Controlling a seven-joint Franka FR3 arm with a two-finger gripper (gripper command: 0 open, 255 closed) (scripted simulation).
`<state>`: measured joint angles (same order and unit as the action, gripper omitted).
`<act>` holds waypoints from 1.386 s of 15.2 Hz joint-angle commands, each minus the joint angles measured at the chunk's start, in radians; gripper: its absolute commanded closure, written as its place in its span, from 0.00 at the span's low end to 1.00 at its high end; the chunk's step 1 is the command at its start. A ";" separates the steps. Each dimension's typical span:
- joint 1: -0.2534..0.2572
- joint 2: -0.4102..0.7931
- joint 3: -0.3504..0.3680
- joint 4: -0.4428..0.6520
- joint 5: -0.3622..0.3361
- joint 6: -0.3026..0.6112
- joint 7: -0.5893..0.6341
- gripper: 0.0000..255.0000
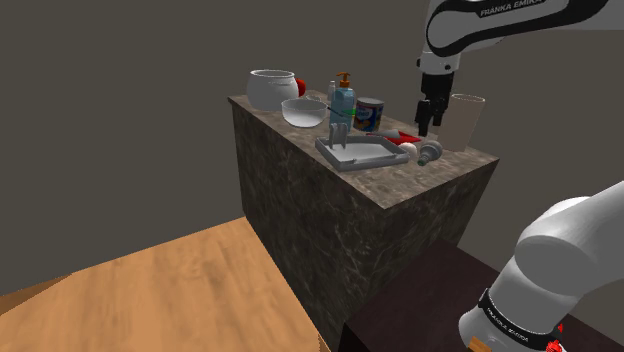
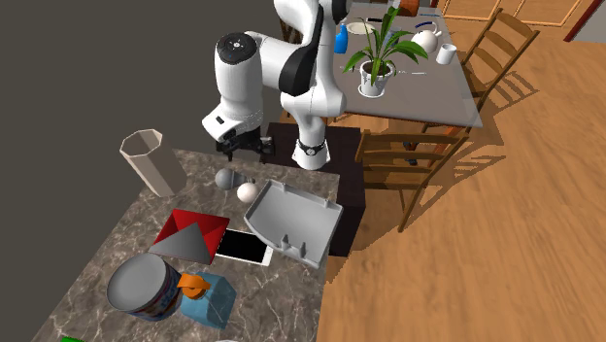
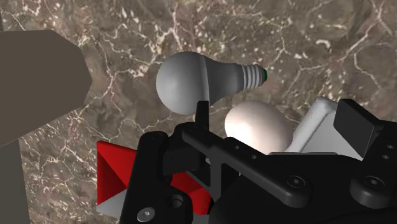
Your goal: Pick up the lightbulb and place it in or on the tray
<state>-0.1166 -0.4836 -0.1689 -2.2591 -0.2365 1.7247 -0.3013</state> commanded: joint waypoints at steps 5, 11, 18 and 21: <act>-0.007 -0.002 -0.014 -0.078 -0.013 0.077 0.002 0.00; -0.007 -0.002 -0.014 -0.078 -0.013 0.077 0.002 0.00; -0.007 -0.002 -0.014 -0.077 -0.012 0.077 0.002 1.00; -0.007 -0.002 -0.014 -0.077 -0.012 0.077 0.002 1.00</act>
<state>-0.1235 -0.4859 -0.1827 -2.3365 -0.2489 1.8016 -0.2994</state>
